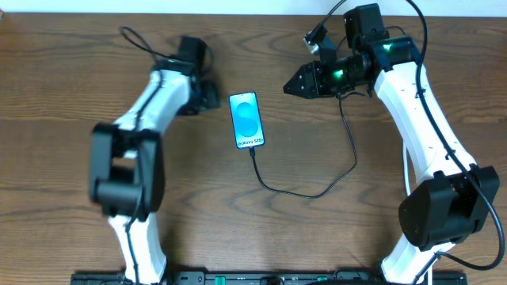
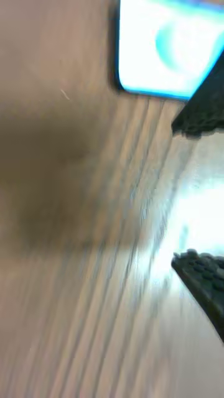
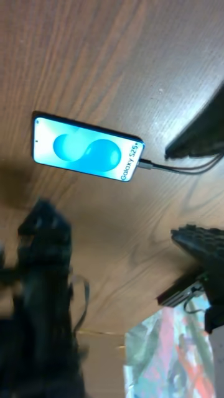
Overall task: Plug charger to phone and switch on socket
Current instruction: 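Move the right gripper over the power strip's orange switch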
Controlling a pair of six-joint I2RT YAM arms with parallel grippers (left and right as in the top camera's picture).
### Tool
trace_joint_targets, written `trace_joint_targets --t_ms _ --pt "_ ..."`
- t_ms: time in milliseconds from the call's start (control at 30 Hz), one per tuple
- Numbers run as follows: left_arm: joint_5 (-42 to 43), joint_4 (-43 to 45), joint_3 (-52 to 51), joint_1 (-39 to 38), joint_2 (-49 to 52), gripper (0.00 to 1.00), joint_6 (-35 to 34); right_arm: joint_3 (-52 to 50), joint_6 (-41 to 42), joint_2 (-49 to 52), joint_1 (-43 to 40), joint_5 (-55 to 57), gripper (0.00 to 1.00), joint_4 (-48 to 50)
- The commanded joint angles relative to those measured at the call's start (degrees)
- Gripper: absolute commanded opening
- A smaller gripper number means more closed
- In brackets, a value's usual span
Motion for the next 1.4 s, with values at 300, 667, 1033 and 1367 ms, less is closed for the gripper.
trace_joint_targets --t_ms 300,667,1033,1367 --pt "-1.97 -1.60 0.63 4.46 -25.68 0.75 0.37 0.68 -0.66 -7.72 -15.06 5.11 0.08 -1.46" --pt "-1.95 -1.77 0.63 4.46 -26.97 0.95 0.37 0.63 -0.50 -5.09 -31.15 9.25 0.01 -1.53" --pt "-1.97 -1.79 0.63 4.46 -26.97 0.95 0.37 0.63 -0.28 5.42 -37.48 8.76 0.03 4.70" --pt "-1.95 -1.77 0.63 4.46 -26.97 0.96 0.37 0.63 -4.31 16.02 -38.40 17.40 0.73 16.31"
